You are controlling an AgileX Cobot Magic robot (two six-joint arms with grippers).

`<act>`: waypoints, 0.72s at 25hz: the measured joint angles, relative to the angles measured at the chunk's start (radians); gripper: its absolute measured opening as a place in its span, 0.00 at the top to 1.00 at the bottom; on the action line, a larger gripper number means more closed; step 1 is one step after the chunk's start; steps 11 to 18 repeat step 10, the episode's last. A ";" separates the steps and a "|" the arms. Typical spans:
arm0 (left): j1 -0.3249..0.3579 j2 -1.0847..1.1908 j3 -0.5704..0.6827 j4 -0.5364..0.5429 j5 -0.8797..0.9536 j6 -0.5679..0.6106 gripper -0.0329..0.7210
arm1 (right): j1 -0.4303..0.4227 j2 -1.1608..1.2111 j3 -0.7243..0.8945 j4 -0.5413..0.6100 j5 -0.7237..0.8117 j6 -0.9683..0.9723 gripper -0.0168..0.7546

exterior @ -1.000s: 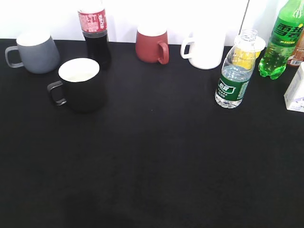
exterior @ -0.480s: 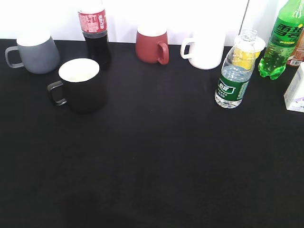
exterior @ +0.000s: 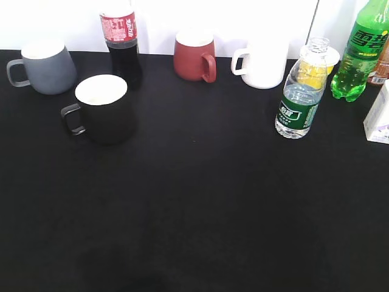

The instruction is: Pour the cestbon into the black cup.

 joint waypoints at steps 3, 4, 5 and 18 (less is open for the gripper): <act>0.000 0.000 0.000 0.000 0.000 0.000 0.54 | 0.000 0.000 0.000 0.000 0.000 0.000 0.21; 0.000 0.000 0.000 0.000 0.000 0.000 0.54 | 0.000 0.000 0.000 0.000 0.000 0.000 0.21; 0.000 0.000 0.000 0.000 0.000 0.000 0.54 | 0.000 0.000 0.000 0.000 0.000 0.000 0.21; 0.000 0.000 0.000 0.000 0.000 0.000 0.54 | 0.000 0.000 0.000 0.001 0.000 0.001 0.21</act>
